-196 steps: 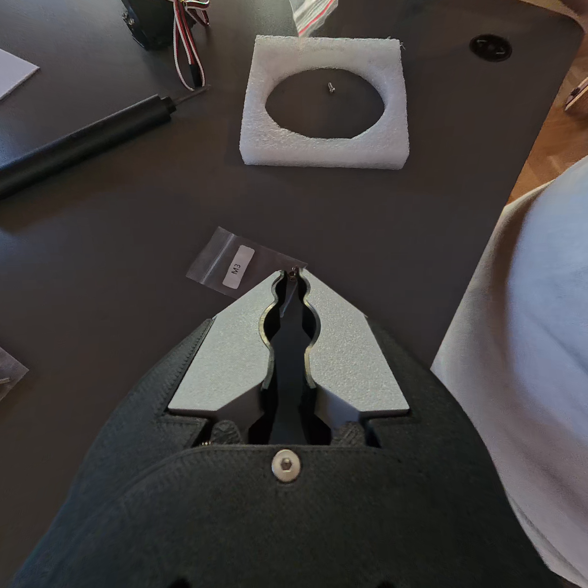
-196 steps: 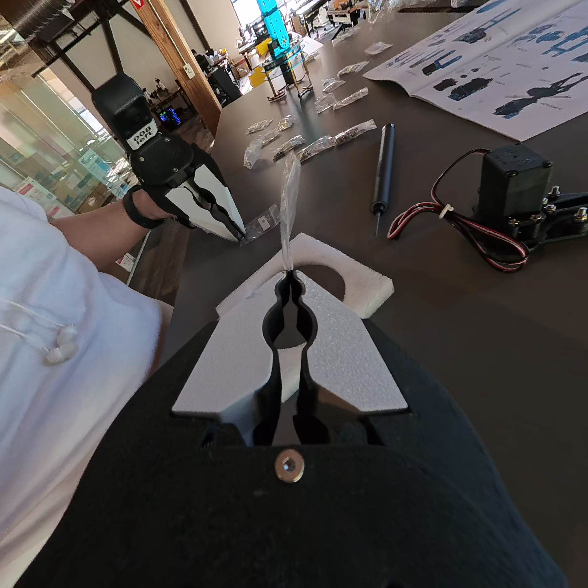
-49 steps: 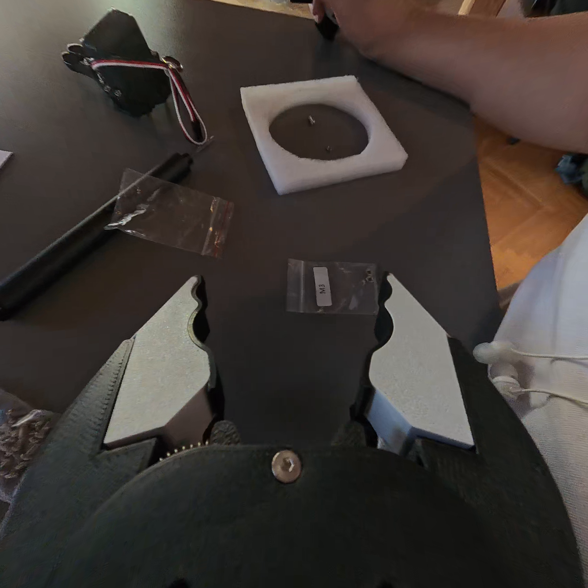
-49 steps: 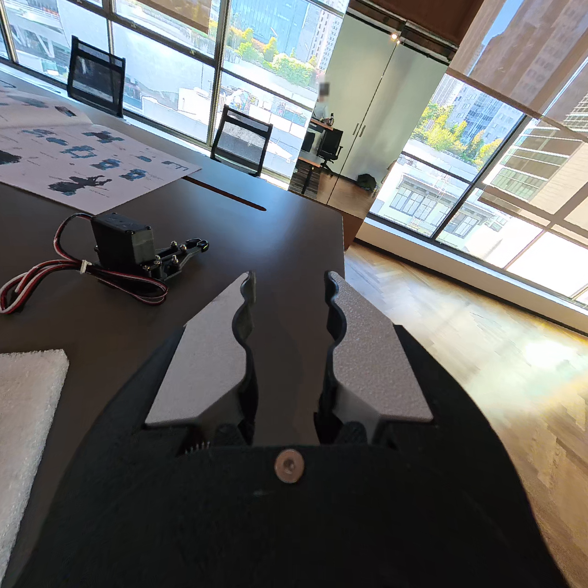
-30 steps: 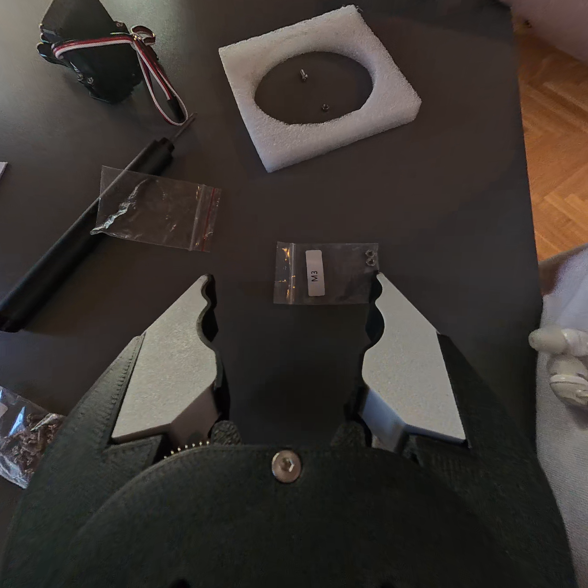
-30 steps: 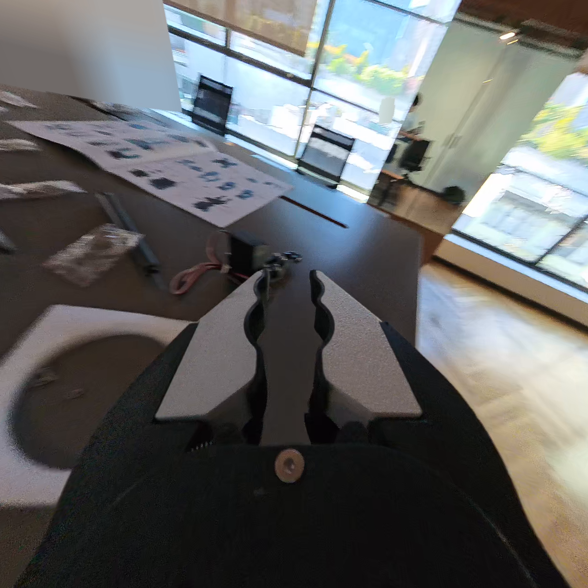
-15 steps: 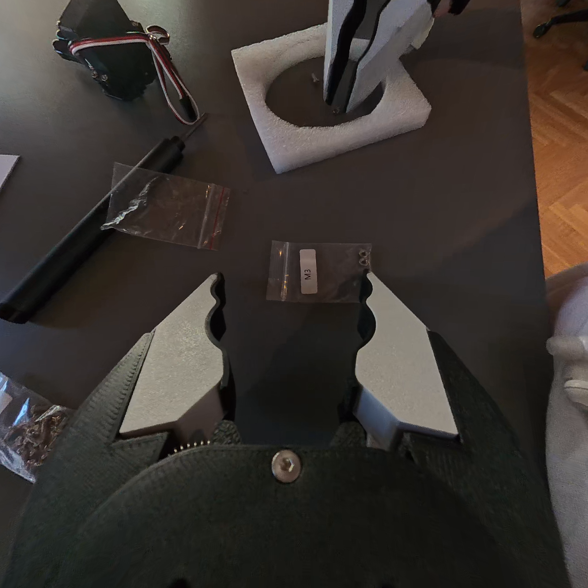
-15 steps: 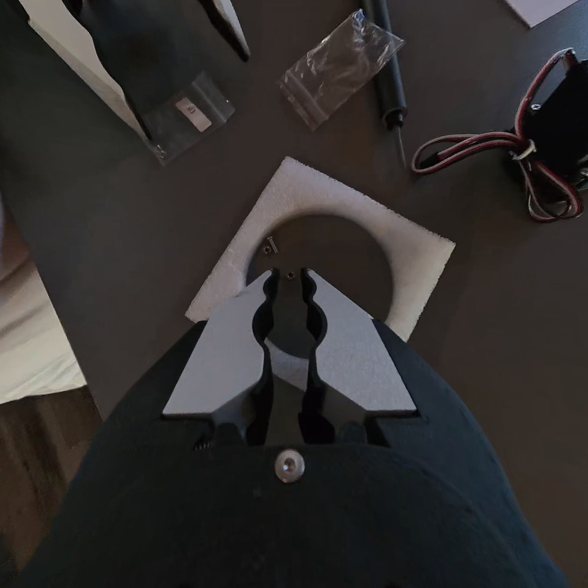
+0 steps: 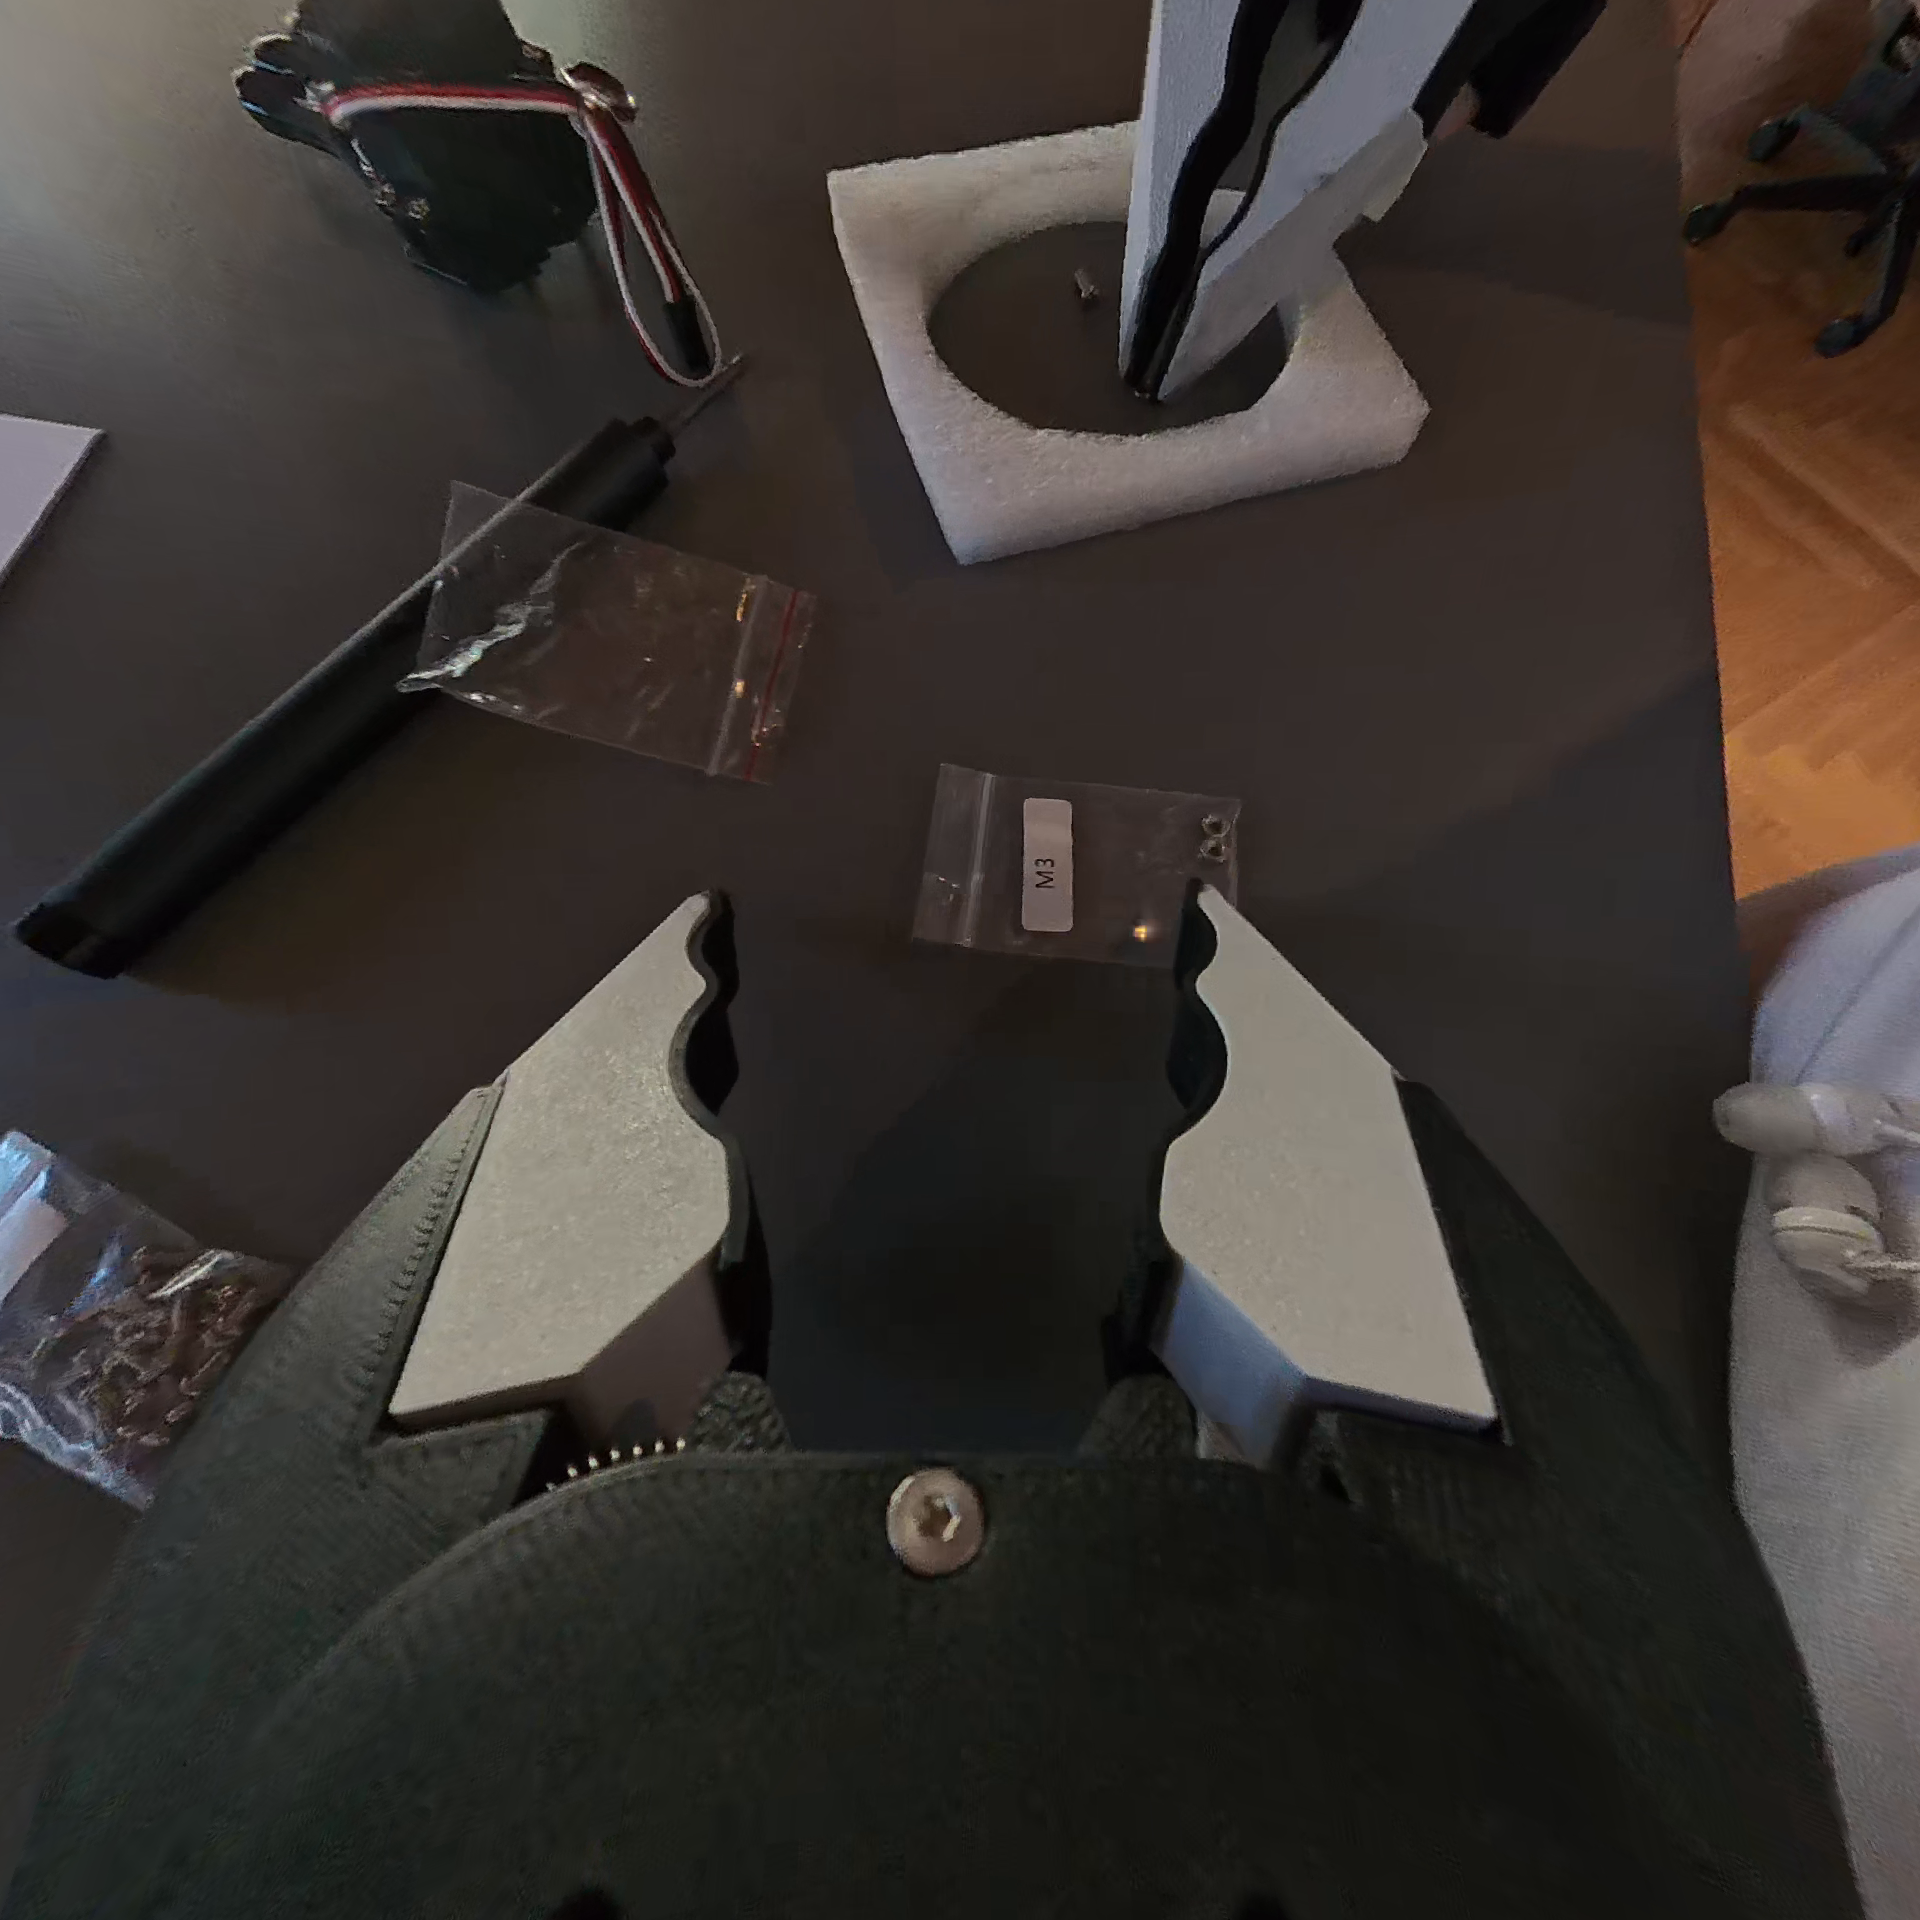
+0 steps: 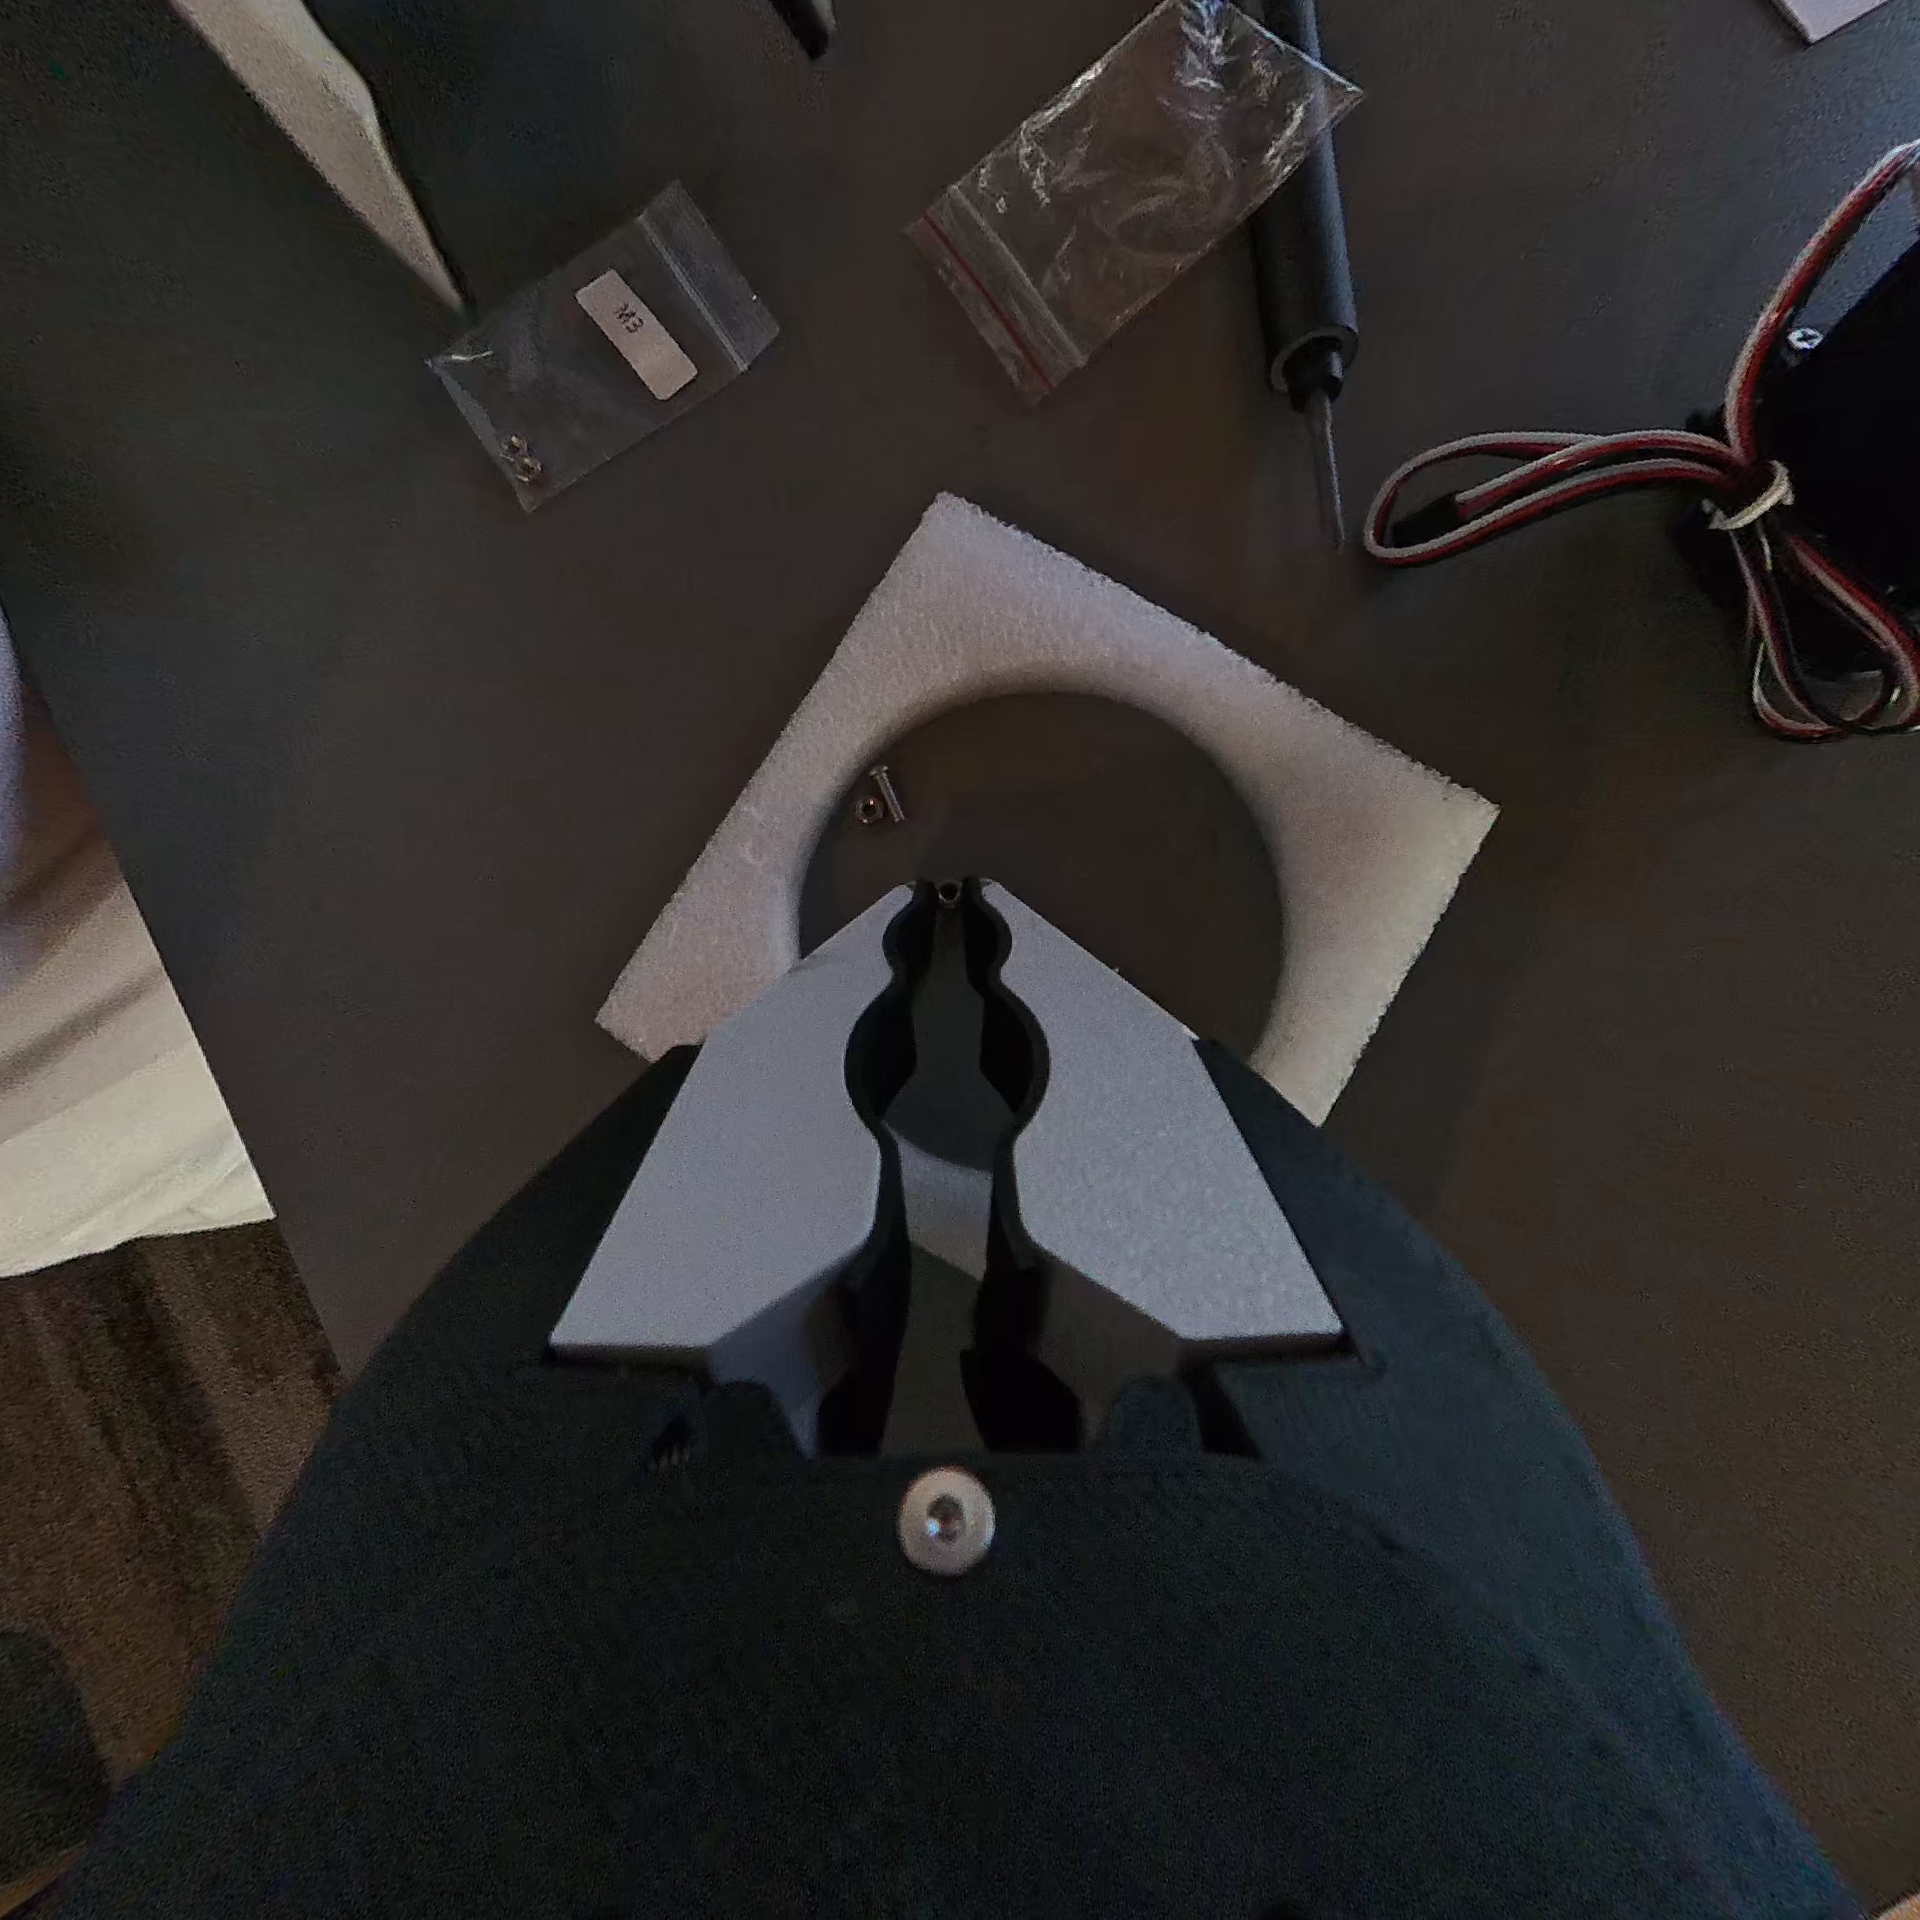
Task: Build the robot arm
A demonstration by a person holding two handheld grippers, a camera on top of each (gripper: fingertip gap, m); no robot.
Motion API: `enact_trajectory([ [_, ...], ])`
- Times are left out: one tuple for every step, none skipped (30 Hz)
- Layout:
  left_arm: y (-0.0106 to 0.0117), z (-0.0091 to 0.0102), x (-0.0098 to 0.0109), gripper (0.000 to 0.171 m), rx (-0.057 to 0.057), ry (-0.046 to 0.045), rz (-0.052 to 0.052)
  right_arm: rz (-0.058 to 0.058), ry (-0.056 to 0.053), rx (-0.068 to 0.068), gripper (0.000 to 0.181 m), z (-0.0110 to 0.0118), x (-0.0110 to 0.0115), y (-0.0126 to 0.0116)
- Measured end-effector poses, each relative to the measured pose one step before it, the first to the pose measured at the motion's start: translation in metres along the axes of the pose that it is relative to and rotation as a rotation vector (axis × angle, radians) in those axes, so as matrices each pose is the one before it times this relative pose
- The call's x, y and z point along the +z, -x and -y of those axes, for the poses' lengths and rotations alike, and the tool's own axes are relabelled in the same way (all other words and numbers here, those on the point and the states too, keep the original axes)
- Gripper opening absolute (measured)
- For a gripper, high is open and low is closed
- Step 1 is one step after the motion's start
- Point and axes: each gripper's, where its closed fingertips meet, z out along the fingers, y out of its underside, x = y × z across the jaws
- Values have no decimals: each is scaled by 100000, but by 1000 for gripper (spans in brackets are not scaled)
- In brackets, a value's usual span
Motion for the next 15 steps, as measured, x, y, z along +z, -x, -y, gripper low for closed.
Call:
enact_trajectory([
  [273,286,-363,85,-2436,-1966,-504,-618,-22,-706,5,21,-8,-32],
  [299,346,-391,84,-2505,-2308,-419,-1204,-509,-871,5,148,-71,-108],
  [276,324,-380,83,-2339,-2275,-377,-1074,-1327,-705,5,340,-160,-80],
  [254,272,-322,83,-2063,-1993,-375,-931,-1381,-203,5,518,-225,-11],
  [226,200,-246,82,-1946,-1446,-336,-1740,-1366,-926,5,789,-333,54],
  [171,137,-167,82,-1857,-952,-421,-1323,-2390,-2733,5,1240,-349,373],
  [77,72,-90,81,-1430,-712,-623,518,-3735,-3787,5,1641,-192,826],
  [-13,-2,-21,81,-992,-283,-700,1964,-3631,-3257,5,1659,172,1022],
  [-81,-44,32,81,-472,187,-805,3652,-3213,-2201,5,1464,638,1211],
  [-157,-72,68,82,213,532,-731,4834,-1526,-1503,4,980,1011,1292],
  [-207,-113,114,83,1020,856,-622,4266,1632,-1101,5,236,1164,1055],
  [-213,-156,127,85,1773,1188,-296,2582,2636,-1313,5,-130,1123,645],
  [-169,-193,155,86,2212,1366,225,1448,1715,-941,5,-176,955,319],
  [-193,-227,164,87,2206,1491,185,1882,1098,319,5,-195,786,264],
  [-202,-236,174,88,1812,1605,21,2226,1605,1194,5,-310,571,262],
])
